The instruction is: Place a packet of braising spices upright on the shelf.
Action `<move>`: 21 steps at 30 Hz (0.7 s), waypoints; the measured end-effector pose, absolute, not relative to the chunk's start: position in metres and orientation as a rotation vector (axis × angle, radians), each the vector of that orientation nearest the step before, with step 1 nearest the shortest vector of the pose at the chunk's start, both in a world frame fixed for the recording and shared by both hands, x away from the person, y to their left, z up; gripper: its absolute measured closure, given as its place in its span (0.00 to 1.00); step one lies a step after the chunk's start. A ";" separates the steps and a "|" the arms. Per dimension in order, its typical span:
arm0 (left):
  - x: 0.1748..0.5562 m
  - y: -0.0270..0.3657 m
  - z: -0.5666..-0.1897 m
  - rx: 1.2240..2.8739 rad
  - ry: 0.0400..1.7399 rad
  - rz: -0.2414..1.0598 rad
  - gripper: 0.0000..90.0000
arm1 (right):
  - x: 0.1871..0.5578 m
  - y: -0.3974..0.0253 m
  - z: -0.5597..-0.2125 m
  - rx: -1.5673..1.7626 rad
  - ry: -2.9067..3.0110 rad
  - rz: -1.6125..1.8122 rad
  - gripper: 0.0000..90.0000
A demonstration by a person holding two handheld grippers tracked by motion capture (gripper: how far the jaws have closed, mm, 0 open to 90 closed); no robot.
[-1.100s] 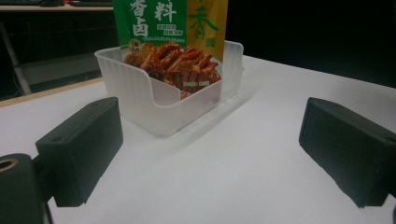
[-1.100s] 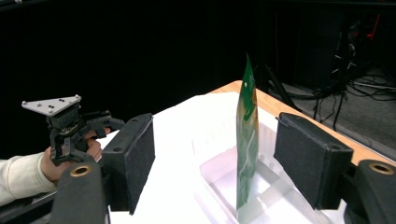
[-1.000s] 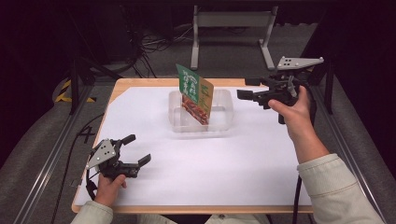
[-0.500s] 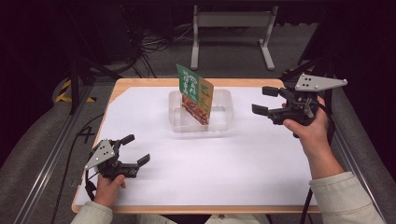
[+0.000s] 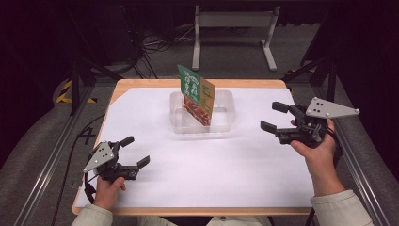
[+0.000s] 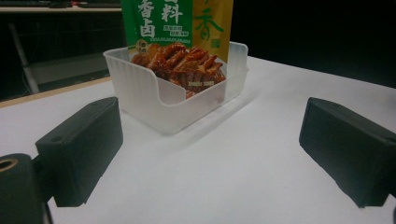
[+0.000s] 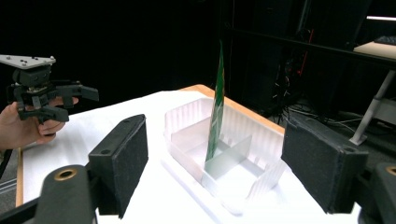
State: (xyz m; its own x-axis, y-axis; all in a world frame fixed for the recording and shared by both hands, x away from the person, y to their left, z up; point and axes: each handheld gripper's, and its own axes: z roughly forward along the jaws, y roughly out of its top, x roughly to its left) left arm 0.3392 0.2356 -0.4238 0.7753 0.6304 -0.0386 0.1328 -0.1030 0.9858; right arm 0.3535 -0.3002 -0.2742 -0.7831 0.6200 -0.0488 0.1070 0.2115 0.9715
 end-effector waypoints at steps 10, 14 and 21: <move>0.339 0.236 -0.424 1.636 0.610 0.466 0.08 | 0.339 -0.311 -0.302 0.711 2.048 1.572 0.24; 0.338 0.236 -0.423 1.632 0.608 0.462 0.07 | 0.336 -0.313 -0.316 0.724 2.049 1.544 0.24; 0.338 0.236 -0.423 1.634 0.595 0.455 0.08 | 0.334 -0.313 -0.340 0.733 2.063 1.503 0.23</move>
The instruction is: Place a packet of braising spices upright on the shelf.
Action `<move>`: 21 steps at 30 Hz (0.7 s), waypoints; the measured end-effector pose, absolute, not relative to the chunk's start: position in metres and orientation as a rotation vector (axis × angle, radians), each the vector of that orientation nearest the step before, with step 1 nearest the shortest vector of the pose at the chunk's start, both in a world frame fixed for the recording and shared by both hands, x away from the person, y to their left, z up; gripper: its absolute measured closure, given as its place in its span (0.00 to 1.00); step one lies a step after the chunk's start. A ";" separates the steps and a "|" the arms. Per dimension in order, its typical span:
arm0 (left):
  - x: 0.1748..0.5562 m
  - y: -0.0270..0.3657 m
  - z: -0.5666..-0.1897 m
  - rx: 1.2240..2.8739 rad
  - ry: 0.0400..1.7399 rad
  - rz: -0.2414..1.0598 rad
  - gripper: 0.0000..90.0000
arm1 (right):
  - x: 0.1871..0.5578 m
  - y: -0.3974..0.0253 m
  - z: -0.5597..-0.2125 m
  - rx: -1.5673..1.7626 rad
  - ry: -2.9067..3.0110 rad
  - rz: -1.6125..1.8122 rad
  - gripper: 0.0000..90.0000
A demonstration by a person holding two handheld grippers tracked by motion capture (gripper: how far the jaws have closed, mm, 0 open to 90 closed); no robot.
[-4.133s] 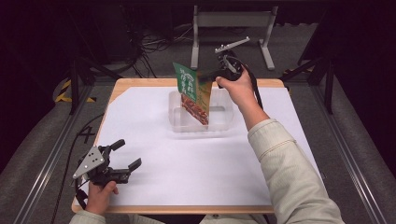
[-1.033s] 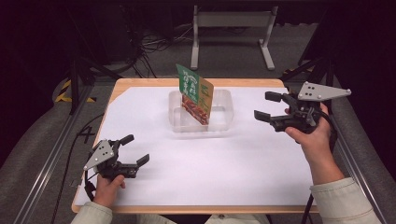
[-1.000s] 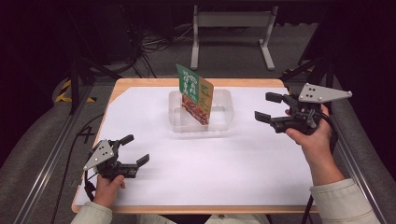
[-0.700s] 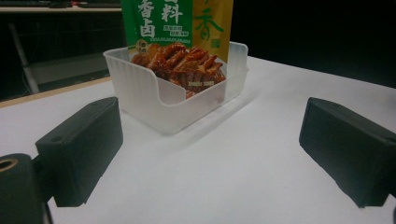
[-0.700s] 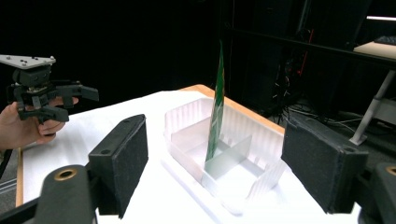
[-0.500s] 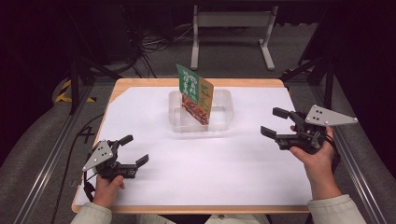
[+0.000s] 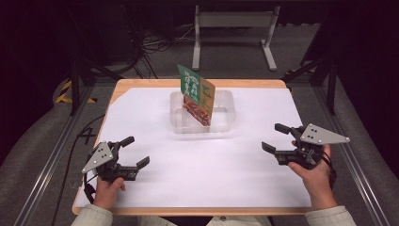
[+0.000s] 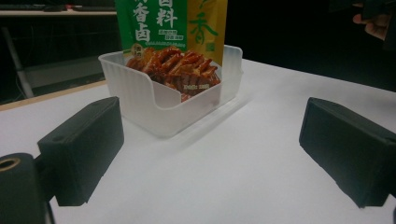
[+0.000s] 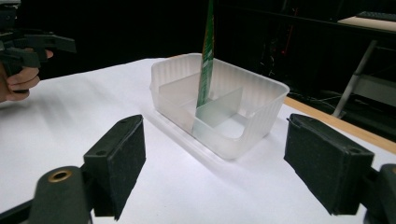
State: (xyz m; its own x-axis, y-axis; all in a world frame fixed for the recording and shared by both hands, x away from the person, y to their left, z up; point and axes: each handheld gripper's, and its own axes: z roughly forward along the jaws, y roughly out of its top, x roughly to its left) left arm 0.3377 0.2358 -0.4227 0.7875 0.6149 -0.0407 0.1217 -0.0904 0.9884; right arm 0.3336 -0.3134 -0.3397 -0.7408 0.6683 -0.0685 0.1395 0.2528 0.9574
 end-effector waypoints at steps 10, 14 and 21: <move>0.338 0.236 -0.422 1.631 0.585 0.451 0.08 | 0.336 -0.311 -0.381 0.782 2.104 1.484 0.22; 0.338 0.236 -0.423 1.633 0.588 0.448 0.08 | 0.339 -0.313 -0.399 0.821 2.099 1.474 0.22; 0.339 0.235 -0.423 1.636 0.589 0.455 0.08 | 0.342 -0.314 -0.421 0.871 2.077 1.473 0.22</move>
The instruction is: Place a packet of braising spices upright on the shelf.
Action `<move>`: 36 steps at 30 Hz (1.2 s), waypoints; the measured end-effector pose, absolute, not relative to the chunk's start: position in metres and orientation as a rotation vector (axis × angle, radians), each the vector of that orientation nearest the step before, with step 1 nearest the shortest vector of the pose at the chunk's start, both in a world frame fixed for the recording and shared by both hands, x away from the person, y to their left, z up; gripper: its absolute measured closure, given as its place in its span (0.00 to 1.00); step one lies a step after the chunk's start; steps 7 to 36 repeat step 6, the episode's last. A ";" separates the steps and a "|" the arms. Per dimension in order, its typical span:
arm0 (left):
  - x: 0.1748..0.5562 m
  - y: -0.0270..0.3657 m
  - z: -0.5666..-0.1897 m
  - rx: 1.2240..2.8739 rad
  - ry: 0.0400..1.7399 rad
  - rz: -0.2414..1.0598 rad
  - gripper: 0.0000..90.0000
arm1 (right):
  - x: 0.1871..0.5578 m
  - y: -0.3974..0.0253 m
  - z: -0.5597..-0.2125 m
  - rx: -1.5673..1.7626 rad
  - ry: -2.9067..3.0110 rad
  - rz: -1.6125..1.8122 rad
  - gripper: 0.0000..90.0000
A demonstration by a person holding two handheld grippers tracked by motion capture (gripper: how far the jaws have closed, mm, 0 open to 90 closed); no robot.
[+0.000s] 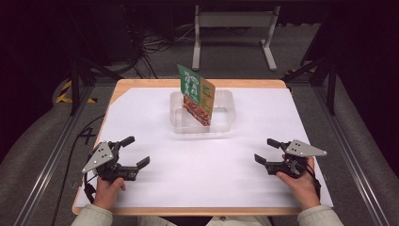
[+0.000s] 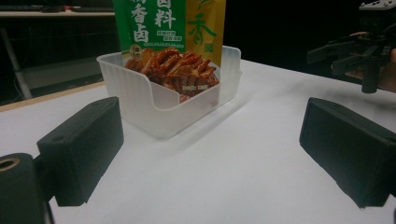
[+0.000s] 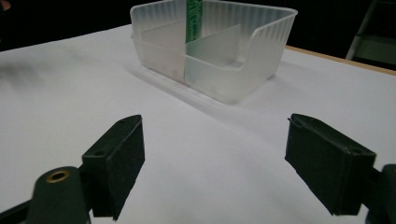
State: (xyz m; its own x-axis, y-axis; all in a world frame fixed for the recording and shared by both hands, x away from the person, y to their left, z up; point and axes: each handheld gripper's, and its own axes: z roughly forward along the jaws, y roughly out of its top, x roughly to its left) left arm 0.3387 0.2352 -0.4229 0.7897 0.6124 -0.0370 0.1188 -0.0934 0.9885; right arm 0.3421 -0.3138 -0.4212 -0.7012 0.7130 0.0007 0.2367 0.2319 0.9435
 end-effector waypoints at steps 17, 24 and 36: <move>0.339 0.235 -0.423 1.636 0.594 0.456 0.08 | 0.342 -0.313 -0.423 0.873 2.068 1.485 0.22; 0.339 0.235 -0.423 1.636 0.594 0.456 0.08 | 0.342 -0.313 -0.423 0.873 2.068 1.485 0.22; 0.339 0.235 -0.423 1.636 0.594 0.456 0.08 | 0.342 -0.313 -0.423 0.873 2.068 1.485 0.22</move>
